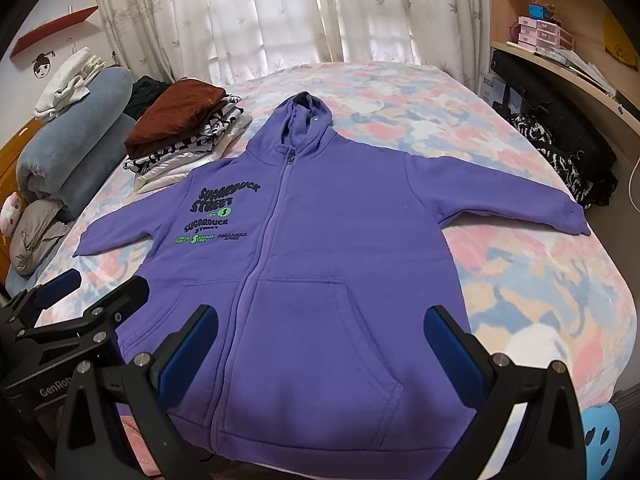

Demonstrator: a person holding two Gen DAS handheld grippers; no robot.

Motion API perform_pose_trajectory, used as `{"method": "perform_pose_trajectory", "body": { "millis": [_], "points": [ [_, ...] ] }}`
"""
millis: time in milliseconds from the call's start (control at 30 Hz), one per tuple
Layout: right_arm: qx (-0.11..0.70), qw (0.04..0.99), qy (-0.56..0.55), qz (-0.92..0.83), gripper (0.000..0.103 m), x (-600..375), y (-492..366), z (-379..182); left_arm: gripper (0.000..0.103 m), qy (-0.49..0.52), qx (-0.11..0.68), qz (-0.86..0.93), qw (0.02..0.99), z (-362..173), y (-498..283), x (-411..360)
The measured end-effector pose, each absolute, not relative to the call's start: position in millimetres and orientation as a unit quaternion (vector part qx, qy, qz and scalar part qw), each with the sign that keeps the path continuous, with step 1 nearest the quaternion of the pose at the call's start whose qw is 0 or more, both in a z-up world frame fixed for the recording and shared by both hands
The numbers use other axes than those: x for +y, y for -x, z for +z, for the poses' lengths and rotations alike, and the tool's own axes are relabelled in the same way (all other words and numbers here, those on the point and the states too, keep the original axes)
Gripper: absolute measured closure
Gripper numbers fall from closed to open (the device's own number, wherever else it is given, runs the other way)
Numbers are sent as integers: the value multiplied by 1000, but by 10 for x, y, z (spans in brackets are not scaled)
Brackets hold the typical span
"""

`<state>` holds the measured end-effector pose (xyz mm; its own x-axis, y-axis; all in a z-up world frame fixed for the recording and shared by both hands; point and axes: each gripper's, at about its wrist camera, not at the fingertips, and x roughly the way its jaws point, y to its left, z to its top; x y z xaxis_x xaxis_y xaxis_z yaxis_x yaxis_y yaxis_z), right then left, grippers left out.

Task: Fold large clothes

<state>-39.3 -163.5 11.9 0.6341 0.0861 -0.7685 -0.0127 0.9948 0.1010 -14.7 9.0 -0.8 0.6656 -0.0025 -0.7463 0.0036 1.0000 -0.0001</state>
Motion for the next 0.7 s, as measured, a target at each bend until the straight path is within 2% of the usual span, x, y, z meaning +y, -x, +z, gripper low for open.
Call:
{"method": "perform_pose_trajectory", "body": {
  "millis": [700],
  "points": [
    [433, 900, -55, 28, 0, -1677, 353, -22, 2, 1, 421, -3, 907, -38, 104, 82]
  ]
}}
